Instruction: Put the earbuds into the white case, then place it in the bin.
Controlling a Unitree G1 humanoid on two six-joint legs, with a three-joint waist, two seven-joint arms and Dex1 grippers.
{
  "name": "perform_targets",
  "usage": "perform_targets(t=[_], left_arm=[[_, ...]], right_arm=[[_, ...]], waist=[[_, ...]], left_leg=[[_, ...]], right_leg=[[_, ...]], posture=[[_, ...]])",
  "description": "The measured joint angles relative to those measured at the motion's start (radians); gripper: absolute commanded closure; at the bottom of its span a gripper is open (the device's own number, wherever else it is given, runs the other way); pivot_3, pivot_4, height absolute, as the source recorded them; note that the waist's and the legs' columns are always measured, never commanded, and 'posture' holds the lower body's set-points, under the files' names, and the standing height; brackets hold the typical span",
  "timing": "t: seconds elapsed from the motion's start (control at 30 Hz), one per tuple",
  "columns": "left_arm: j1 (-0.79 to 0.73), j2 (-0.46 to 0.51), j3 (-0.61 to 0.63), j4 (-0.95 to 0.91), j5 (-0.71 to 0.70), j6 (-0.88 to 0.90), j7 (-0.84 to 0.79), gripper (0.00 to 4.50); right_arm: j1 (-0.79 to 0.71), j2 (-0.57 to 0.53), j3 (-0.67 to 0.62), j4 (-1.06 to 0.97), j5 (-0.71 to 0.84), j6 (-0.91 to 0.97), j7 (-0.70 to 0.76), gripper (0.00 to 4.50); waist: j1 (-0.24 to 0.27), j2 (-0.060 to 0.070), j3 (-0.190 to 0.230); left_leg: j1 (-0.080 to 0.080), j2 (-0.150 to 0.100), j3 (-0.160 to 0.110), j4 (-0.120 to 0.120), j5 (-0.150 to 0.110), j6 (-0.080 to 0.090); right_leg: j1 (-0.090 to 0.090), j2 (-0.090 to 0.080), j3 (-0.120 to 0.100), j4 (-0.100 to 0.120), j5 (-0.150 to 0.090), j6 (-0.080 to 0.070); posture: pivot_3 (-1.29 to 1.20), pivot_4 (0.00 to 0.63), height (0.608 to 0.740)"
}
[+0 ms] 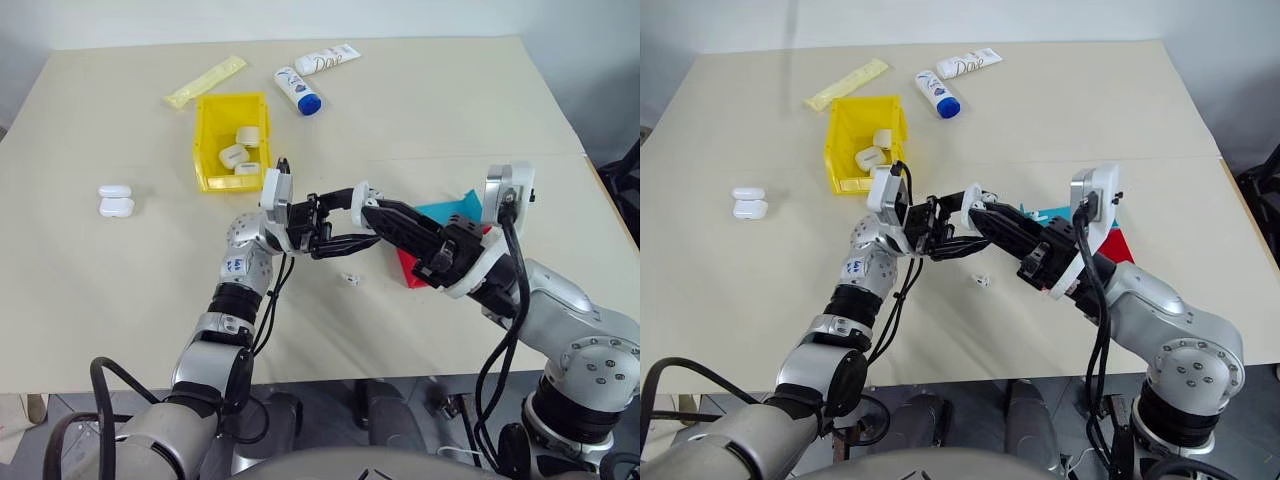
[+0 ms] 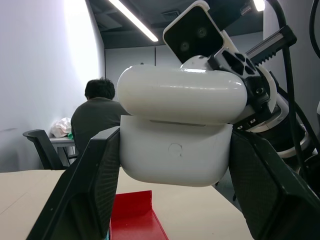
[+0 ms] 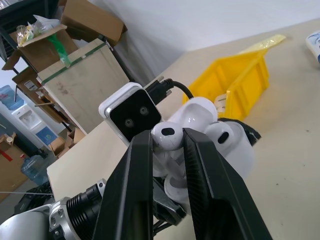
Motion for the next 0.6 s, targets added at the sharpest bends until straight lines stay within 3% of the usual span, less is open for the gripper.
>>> perform_targets(t=[0.23, 0.6], left_arm=[[0.022, -0.003, -0.012, -0.004, 0.004, 0.020, 0.000, 1.67], [0.023, 0.001, -0.026, -0.009, 0.014, 0.018, 0.000, 1.67]], right_arm=[[0.077, -0.066, 0.051, 0.008, -0.037, -0.104, 0.067, 4.00], [0.104, -0.258, 0.106, -0.021, -0.133, -0.199, 0.169, 4.00]], waist=[[0.002, 0.000, 0.000], [0.003, -0.001, 0.000]], left_leg=[[0.000, 0.000, 0.000, 0.000, 0.000, 0.000], [0.000, 0.000, 0.000, 0.000, 0.000, 0.000]], right_leg=[[0.000, 0.000, 0.000, 0.000, 0.000, 0.000], [0.001, 0.000, 0.000, -0.001, 0.000, 0.000]], posture=[[0.00, 0.150, 0.740], [0.00, 0.150, 0.740]])
